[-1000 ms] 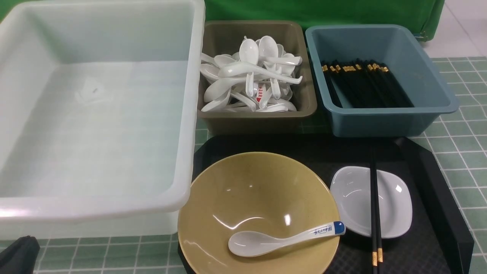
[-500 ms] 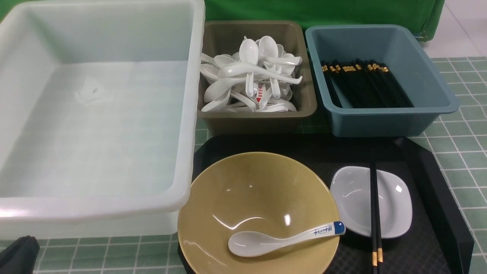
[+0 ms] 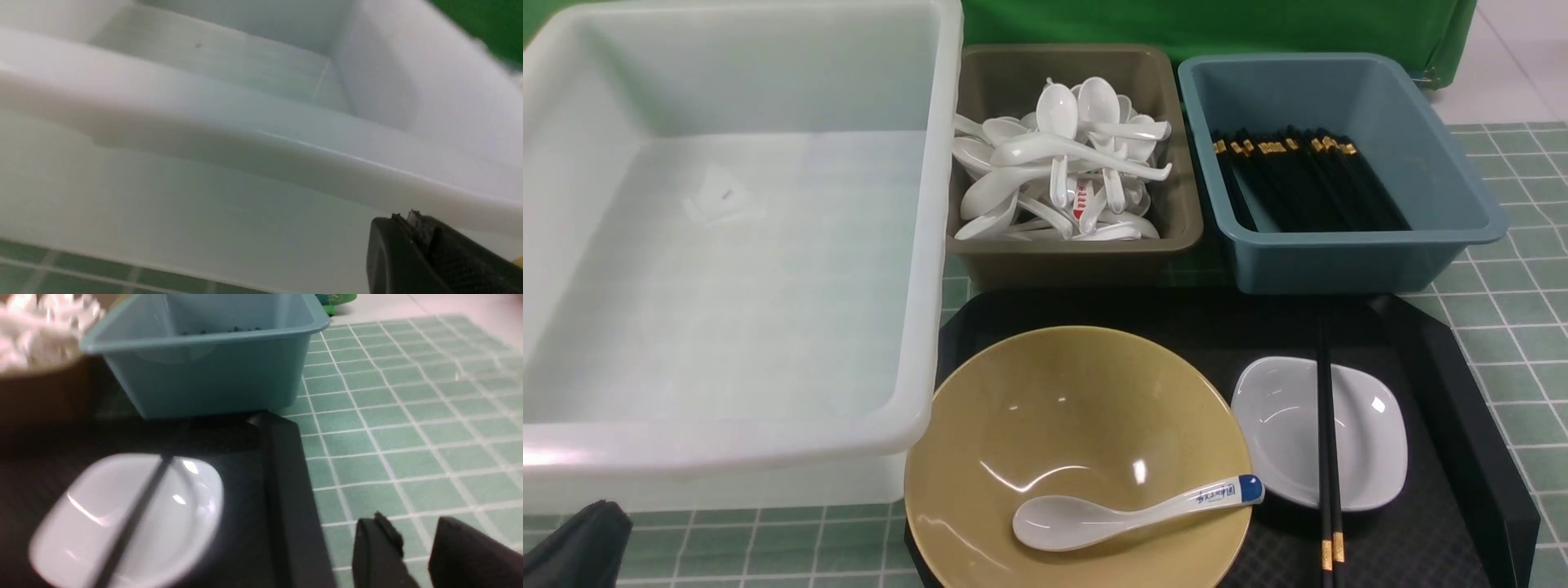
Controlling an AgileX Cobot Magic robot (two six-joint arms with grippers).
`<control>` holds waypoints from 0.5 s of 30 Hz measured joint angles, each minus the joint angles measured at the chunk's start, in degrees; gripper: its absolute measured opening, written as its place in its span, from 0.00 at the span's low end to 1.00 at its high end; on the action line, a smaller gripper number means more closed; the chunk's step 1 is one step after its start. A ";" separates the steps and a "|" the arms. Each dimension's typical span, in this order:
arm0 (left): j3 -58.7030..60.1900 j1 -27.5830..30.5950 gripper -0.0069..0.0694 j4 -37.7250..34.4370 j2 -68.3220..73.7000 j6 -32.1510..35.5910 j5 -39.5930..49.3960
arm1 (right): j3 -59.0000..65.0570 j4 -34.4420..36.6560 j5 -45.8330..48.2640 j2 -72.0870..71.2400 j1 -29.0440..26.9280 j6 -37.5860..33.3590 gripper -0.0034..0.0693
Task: On blue table put chopsticks spoon bowls plates into blue grey white boxes.
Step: 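Move the grippers toward the tableware on the black tray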
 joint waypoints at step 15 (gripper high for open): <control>0.00 0.00 0.08 -38.35 0.00 -10.90 -2.11 | 0.00 8.97 -0.11 0.00 0.00 40.55 0.37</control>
